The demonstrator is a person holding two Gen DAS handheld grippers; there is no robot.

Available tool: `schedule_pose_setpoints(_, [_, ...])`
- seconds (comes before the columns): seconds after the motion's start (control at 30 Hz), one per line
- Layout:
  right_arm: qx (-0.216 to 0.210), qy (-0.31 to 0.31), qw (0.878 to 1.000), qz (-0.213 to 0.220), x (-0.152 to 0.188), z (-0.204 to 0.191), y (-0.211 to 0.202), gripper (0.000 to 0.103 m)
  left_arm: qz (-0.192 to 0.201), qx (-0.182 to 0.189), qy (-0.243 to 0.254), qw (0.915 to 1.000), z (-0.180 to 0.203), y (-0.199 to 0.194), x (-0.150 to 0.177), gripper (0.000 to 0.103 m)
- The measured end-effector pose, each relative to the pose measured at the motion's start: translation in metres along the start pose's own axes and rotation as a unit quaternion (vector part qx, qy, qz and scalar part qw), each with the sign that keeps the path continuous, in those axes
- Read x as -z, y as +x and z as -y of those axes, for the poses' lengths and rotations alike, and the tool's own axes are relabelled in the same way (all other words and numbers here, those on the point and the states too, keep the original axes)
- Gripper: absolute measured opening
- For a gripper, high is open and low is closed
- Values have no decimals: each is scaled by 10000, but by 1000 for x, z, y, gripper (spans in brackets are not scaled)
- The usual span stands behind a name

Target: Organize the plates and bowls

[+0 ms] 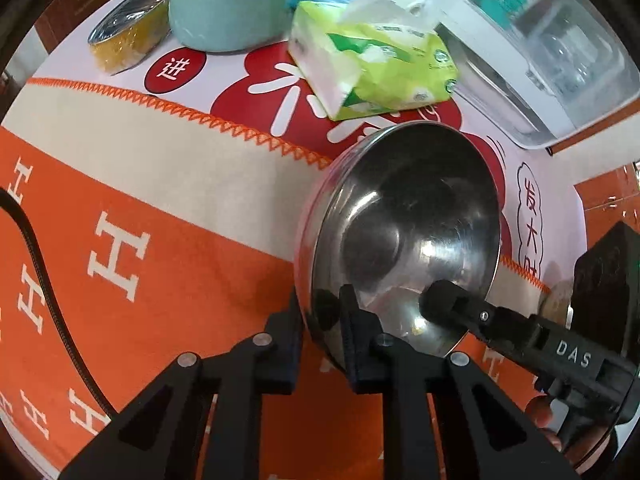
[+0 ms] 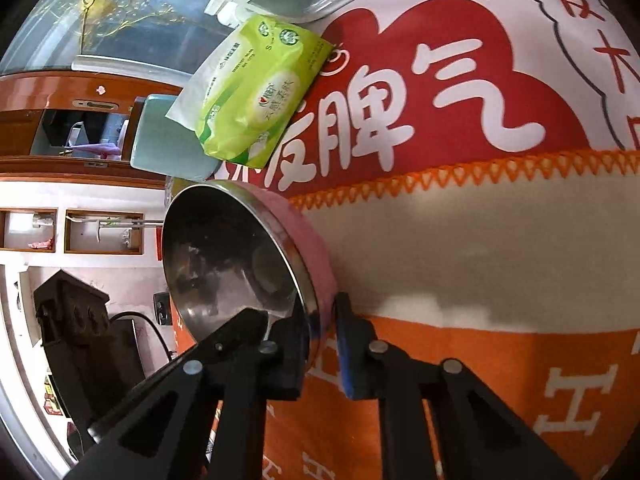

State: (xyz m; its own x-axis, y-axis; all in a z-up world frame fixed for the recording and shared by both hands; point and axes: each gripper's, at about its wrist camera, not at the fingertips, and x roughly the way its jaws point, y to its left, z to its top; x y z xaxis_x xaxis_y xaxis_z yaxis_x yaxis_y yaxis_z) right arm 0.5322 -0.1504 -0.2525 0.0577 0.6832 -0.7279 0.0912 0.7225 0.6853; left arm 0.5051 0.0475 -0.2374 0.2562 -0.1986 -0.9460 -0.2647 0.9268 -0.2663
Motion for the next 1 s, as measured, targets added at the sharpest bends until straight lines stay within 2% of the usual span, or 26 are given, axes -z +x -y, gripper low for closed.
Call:
schedule_pose_setpoints(0.27, [10,216,9998,-13,17,7,-15,11,-117,65,132,9998,11,-2,17,15])
schedule_pose_setpoints(0.57, [-126,382,9992,-27,53,15,-41,11,-176,90,288,9994,24,-26,47,16])
schedule_pose_setpoints(0.8, [-268,384,9989,-71,92,18,-65,12,-150,-4,580,9982,35,-57,84,16])
schedule_pose_setpoints(1.0, [-162,116,9998,-79,127,6,-86,12,-80,-36,826,9965,38,-81,117,16])
